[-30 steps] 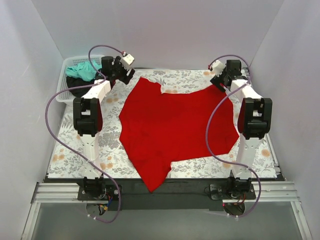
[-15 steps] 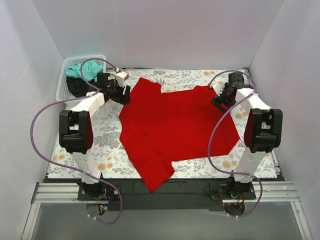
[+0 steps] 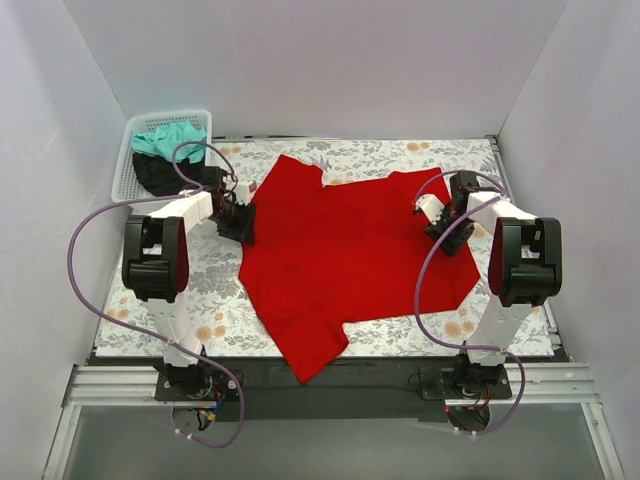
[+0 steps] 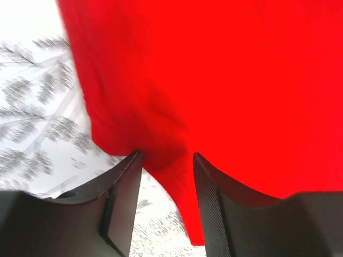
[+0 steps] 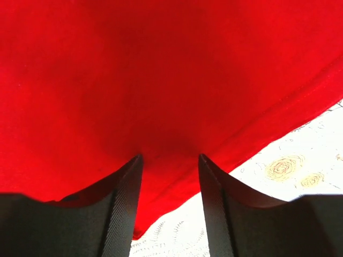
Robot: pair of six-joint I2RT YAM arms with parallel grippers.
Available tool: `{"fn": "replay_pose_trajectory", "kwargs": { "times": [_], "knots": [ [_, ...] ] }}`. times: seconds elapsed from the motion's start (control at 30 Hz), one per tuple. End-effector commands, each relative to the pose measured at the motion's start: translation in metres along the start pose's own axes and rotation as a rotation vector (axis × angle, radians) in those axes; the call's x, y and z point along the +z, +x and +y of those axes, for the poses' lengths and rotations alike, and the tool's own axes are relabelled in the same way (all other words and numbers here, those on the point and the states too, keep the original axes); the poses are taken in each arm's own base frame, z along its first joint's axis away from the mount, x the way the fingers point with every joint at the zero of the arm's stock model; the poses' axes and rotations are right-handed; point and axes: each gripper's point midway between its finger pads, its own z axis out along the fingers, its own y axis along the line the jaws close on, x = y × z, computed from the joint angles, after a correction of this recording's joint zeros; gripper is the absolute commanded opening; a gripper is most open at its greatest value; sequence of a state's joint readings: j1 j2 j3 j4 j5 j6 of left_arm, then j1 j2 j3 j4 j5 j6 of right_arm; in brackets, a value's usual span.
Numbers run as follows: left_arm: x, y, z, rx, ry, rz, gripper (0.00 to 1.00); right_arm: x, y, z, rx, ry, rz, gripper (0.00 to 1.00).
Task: Fold and stack the t-shirts
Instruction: Flatten the tshirt out
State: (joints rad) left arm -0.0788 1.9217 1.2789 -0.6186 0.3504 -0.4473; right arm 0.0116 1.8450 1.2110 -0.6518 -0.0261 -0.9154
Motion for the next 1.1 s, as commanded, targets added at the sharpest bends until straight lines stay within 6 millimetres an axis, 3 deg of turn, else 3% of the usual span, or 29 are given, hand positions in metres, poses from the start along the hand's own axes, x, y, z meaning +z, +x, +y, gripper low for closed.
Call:
{"fn": "replay_pose_trajectory", "kwargs": {
  "times": [0.0, 0.13, 0.23, 0.3, 0.33, 0.37, 0.47, 0.5, 0.6, 0.73, 0.83, 1.07],
  "knots": [
    [0.012, 0.006, 0.039, -0.042, -0.145, 0.071, 0.41, 0.012, 0.016, 0.017, 0.016, -0.057, 0.054, 0.52],
    [0.02, -0.024, 0.08, -0.073, -0.226, 0.053, 0.38, 0.016, -0.008, 0.005, 0.086, -0.061, 0.011, 0.52],
    [0.009, -0.056, 0.085, -0.028, -0.231, -0.003, 0.41, 0.002, -0.026, 0.0, 0.119, -0.089, -0.032, 0.58],
    [-0.007, -0.076, 0.069, 0.01, -0.165, -0.063, 0.46, -0.019, -0.035, -0.006, 0.102, -0.063, -0.075, 0.65],
    [-0.015, -0.078, 0.061, 0.032, -0.134, -0.063, 0.49, -0.027, -0.038, -0.005, 0.086, -0.063, -0.092, 0.66],
    [-0.031, -0.09, 0.043, 0.057, -0.067, -0.113, 0.53, -0.045, -0.039, -0.003, 0.067, -0.049, -0.117, 0.67],
    [-0.049, -0.079, 0.012, 0.084, 0.035, -0.103, 0.58, -0.067, -0.031, 0.011, -0.022, -0.045, -0.14, 0.67],
    [-0.063, -0.078, 0.002, 0.101, 0.045, -0.119, 0.59, -0.068, -0.027, 0.016, -0.042, -0.052, -0.136, 0.67],
    [-0.077, -0.06, -0.021, 0.132, 0.07, -0.11, 0.59, -0.065, -0.011, 0.031, -0.075, -0.079, -0.087, 0.64],
    [-0.075, -0.038, -0.041, 0.182, 0.067, -0.074, 0.61, -0.059, -0.007, 0.039, -0.017, -0.143, -0.05, 0.65],
    [-0.067, -0.022, -0.047, 0.187, 0.055, -0.049, 0.62, -0.053, -0.01, 0.045, 0.035, -0.182, -0.036, 0.66],
    [-0.054, -0.005, -0.043, 0.174, 0.028, -0.008, 0.62, -0.035, -0.007, 0.06, 0.091, -0.242, 0.019, 0.65]
  ]
}}
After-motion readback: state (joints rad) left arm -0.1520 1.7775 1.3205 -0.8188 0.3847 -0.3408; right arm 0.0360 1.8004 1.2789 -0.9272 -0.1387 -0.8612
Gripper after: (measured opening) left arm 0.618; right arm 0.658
